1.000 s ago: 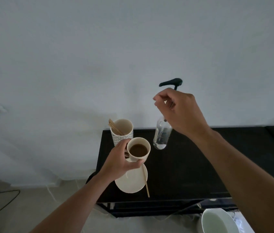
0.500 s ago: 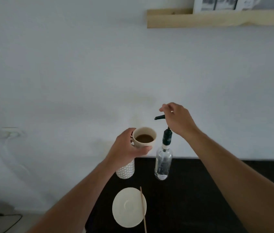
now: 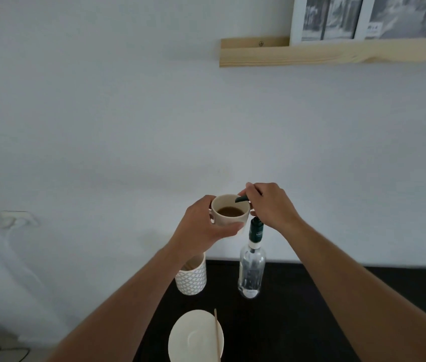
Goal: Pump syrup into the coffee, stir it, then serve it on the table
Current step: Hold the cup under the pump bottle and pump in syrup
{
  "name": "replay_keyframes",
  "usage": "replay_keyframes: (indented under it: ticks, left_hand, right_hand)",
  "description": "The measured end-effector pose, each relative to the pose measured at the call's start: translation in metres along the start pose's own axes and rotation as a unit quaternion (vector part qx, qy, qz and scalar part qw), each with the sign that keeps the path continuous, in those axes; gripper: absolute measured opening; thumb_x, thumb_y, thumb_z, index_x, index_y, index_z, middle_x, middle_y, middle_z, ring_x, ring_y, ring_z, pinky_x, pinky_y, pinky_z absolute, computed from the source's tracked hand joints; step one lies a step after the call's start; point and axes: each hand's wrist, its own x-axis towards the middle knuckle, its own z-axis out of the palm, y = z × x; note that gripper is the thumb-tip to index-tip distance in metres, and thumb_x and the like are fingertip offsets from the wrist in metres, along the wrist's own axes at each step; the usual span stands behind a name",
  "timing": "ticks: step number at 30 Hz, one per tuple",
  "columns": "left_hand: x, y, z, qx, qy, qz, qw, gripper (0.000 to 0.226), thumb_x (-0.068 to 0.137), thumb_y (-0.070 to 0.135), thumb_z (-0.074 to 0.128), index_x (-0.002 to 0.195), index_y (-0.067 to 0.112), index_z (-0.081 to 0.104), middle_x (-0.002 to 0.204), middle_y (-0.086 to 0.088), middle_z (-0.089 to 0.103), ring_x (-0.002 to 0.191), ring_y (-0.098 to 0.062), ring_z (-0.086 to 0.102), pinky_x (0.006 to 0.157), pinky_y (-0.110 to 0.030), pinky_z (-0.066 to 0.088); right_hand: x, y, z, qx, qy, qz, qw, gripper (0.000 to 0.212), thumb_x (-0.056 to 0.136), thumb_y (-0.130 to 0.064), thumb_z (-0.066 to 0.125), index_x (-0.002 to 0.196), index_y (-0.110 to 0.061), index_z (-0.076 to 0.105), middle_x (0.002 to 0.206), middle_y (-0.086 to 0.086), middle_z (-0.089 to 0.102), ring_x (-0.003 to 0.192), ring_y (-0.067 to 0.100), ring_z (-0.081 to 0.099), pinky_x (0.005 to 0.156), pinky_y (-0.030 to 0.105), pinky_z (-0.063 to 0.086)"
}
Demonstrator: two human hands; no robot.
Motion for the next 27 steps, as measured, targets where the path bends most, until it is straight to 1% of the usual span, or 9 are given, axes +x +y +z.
replay_keyframes:
  ticks: [3, 7, 9, 13, 16, 19, 21, 25, 27]
  left_hand:
    - [0.003, 0.001, -0.001, 0.002, 0.005, -0.001, 1.000, 0.058, 0.068, 0.066, 0.093, 0.115, 0.051, 0.062, 0.110, 0.026, 0.076, 0.105, 0.010, 0.070, 0.076, -0.005, 0.054]
    - [0.004, 0.000, -0.001, 0.003, 0.008, 0.001, 1.000, 0.053, 0.069, 0.065, 0.093, 0.109, 0.058, 0.059, 0.111, 0.028, 0.075, 0.105, 0.009, 0.070, 0.076, -0.007, 0.055]
    - [0.005, -0.001, -0.001, 0.003, 0.011, 0.001, 1.000, 0.053, 0.069, 0.066, 0.092, 0.110, 0.058, 0.059, 0.112, 0.027, 0.075, 0.106, 0.009, 0.070, 0.076, -0.007, 0.056]
    - [0.003, -0.003, 0.000, 0.011, 0.004, 0.005, 1.000, 0.063, 0.070, 0.067, 0.092, 0.121, 0.046, 0.061, 0.114, 0.025, 0.074, 0.108, 0.010, 0.068, 0.077, -0.005, 0.056]
    - [0.004, -0.006, -0.001, 0.010, 0.004, 0.001, 1.000, 0.063, 0.073, 0.061, 0.095, 0.123, 0.042, 0.062, 0.114, 0.023, 0.074, 0.107, 0.011, 0.067, 0.078, -0.005, 0.054]
    - [0.002, -0.006, -0.003, 0.016, 0.000, 0.000, 1.000, 0.068, 0.069, 0.068, 0.091, 0.124, 0.041, 0.062, 0.114, 0.024, 0.073, 0.107, 0.012, 0.066, 0.077, -0.004, 0.054]
    - [0.000, -0.006, -0.002, 0.013, 0.000, -0.004, 1.000, 0.070, 0.066, 0.070, 0.089, 0.125, 0.041, 0.061, 0.114, 0.023, 0.073, 0.107, 0.010, 0.068, 0.076, -0.007, 0.056]
    - [-0.008, -0.009, 0.001, 0.013, 0.000, -0.015, 1.000, 0.075, 0.065, 0.072, 0.088, 0.128, 0.038, 0.064, 0.116, 0.021, 0.075, 0.104, -0.002, 0.074, 0.078, -0.018, 0.060]
    - [-0.015, -0.011, 0.001, 0.014, -0.006, -0.018, 1.000, 0.075, 0.066, 0.070, 0.089, 0.128, 0.037, 0.064, 0.117, 0.020, 0.075, 0.104, -0.002, 0.074, 0.078, -0.017, 0.059]
  right_hand:
    - [0.003, 0.003, 0.000, 0.026, -0.003, 0.006, 1.000, 0.045, 0.115, -0.037, 0.049, 0.104, -0.020, 0.088, 0.100, 0.002, 0.088, 0.095, 0.026, 0.085, 0.097, 0.054, 0.069]
    - [0.004, 0.004, 0.001, 0.044, -0.006, 0.006, 0.999, 0.044, 0.115, -0.038, 0.050, 0.100, -0.022, 0.088, 0.100, 0.000, 0.089, 0.095, 0.026, 0.086, 0.097, 0.053, 0.069]
    - [0.004, 0.006, 0.002, 0.045, -0.008, 0.007, 0.999, 0.044, 0.116, -0.039, 0.050, 0.100, -0.023, 0.087, 0.099, -0.001, 0.089, 0.094, 0.026, 0.086, 0.096, 0.052, 0.070]
    - [0.003, 0.008, 0.003, 0.046, -0.009, 0.003, 0.999, 0.044, 0.117, -0.038, 0.050, 0.104, -0.020, 0.088, 0.099, -0.001, 0.089, 0.093, 0.024, 0.086, 0.096, 0.050, 0.070]
    - [0.003, 0.007, 0.003, 0.045, -0.009, -0.002, 0.999, 0.044, 0.117, -0.037, 0.050, 0.103, -0.021, 0.088, 0.098, -0.002, 0.089, 0.093, 0.021, 0.086, 0.095, 0.048, 0.070]
    - [0.001, 0.009, 0.006, 0.013, -0.010, -0.011, 1.000, 0.045, 0.117, -0.037, 0.048, 0.103, -0.023, 0.089, 0.095, 0.001, 0.088, 0.091, 0.023, 0.085, 0.095, 0.048, 0.069]
    - [0.000, 0.012, 0.008, 0.007, -0.011, -0.012, 1.000, 0.045, 0.117, -0.038, 0.048, 0.103, -0.025, 0.089, 0.093, 0.000, 0.088, 0.090, 0.021, 0.085, 0.093, 0.045, 0.069]
    - [-0.008, 0.016, 0.012, 0.009, -0.004, -0.011, 1.000, 0.046, 0.117, -0.040, 0.048, 0.100, -0.029, 0.089, 0.091, -0.006, 0.088, 0.085, 0.013, 0.084, 0.083, 0.032, 0.065]
    - [-0.012, 0.017, 0.015, 0.005, -0.011, -0.009, 1.000, 0.046, 0.117, -0.039, 0.047, 0.100, -0.029, 0.088, 0.092, -0.005, 0.088, 0.086, 0.015, 0.085, 0.080, 0.033, 0.063]
